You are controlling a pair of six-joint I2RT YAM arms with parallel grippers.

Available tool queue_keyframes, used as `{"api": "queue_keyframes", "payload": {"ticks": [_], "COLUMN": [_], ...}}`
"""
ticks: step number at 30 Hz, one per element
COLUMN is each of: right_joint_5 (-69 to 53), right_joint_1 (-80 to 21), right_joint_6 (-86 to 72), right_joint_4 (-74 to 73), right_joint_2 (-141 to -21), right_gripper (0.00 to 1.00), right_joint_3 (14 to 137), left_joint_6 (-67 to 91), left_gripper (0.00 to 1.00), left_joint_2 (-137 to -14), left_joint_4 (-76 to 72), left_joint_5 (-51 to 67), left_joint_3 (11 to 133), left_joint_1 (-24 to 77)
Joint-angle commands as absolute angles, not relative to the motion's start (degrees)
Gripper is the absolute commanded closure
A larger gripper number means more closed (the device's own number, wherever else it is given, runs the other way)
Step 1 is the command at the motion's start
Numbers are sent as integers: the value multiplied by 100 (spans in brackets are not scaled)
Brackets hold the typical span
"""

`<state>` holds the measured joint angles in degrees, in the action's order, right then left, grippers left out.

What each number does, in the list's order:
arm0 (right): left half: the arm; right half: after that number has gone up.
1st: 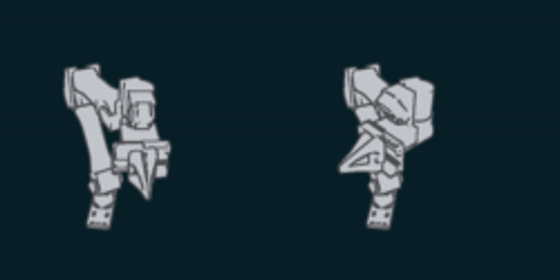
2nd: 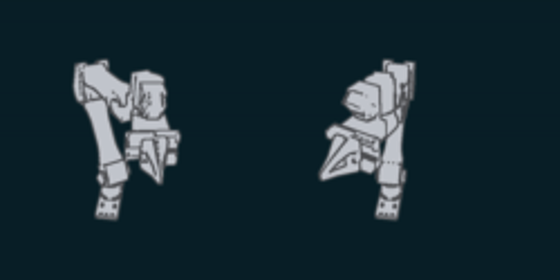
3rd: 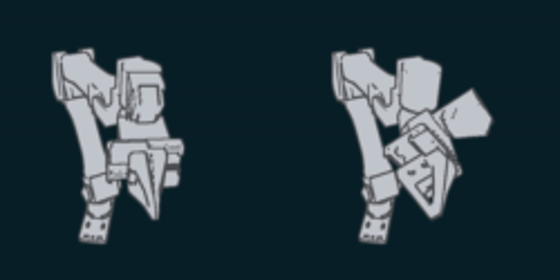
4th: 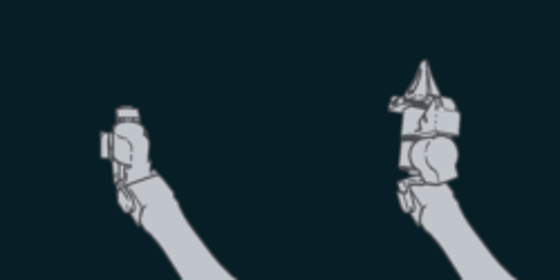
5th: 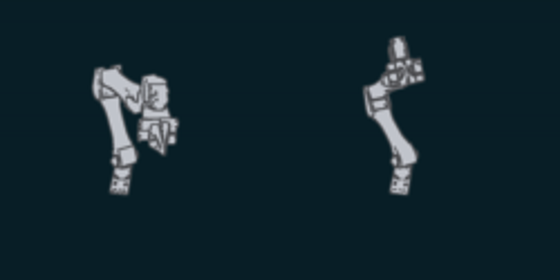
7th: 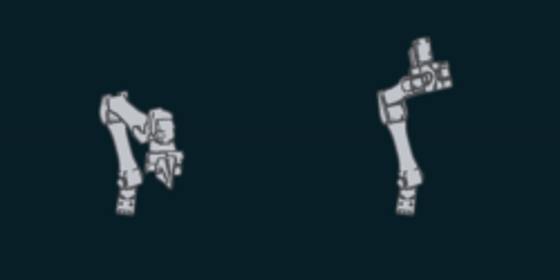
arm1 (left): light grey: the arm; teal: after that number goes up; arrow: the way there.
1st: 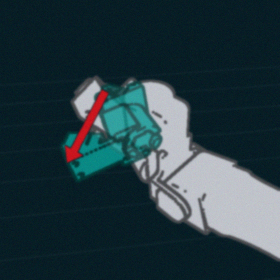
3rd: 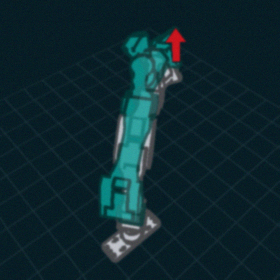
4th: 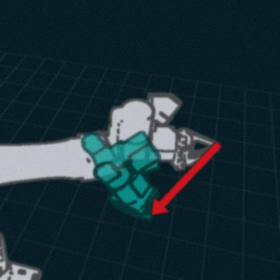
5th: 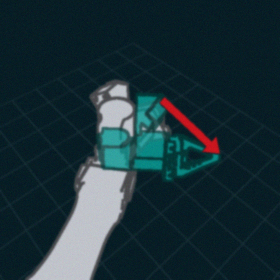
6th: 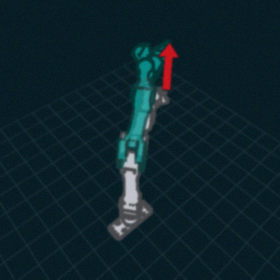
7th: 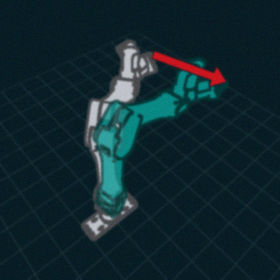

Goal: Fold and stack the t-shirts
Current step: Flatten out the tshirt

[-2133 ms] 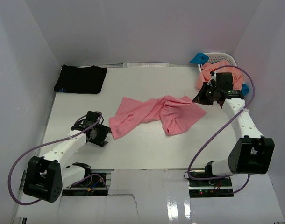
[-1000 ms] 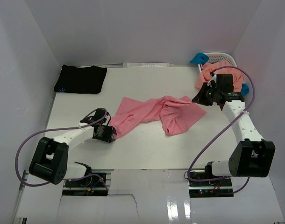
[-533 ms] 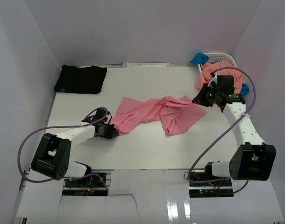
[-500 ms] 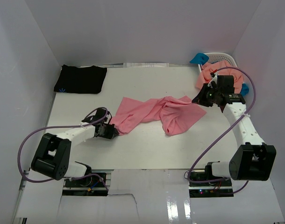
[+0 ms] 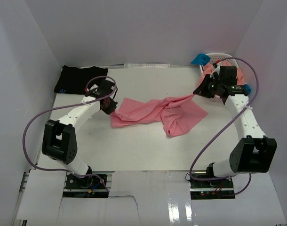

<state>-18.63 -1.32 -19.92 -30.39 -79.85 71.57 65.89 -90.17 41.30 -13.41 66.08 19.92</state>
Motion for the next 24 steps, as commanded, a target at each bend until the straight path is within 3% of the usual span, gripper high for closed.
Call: {"api": "queue_keyframes", "payload": {"ticks": [1,9,11,15,19,24], "right_joint_5": [-2056,-2285,-2355,-2706,-3084,-3252], "right_joint_1": [-158,-158,-158,-158,-158,-158], "right_joint_6": [-1855,-1626,-1609,-1564,-1538,-1450], "right_joint_4": [-2977,-4104,-4131,-3825,-3184,-3085], "right_joint_2": [-8532,-10607,-10696,-10241,-8961,-7789], "right_gripper": [92,92,92,92,92,92], "right_joint_3": [8346,12518,12840,12412,10789,10056], "left_joint_6": [5126,4114,3947,3876,3911,4017], "left_gripper": [100,100,100,100,100,100], "left_joint_2": [-9298,-10598,-11055,-11154,-10234,-9002], "left_joint_4": [4851,4807,5062,5089,4301,3578], "left_joint_5": [-2180,305,544,1203,1931,2469], "left_joint_3": [7741,10760,11388,11866,10692,9748], "left_joint_1": [1829,273,150,53,53,53]}}
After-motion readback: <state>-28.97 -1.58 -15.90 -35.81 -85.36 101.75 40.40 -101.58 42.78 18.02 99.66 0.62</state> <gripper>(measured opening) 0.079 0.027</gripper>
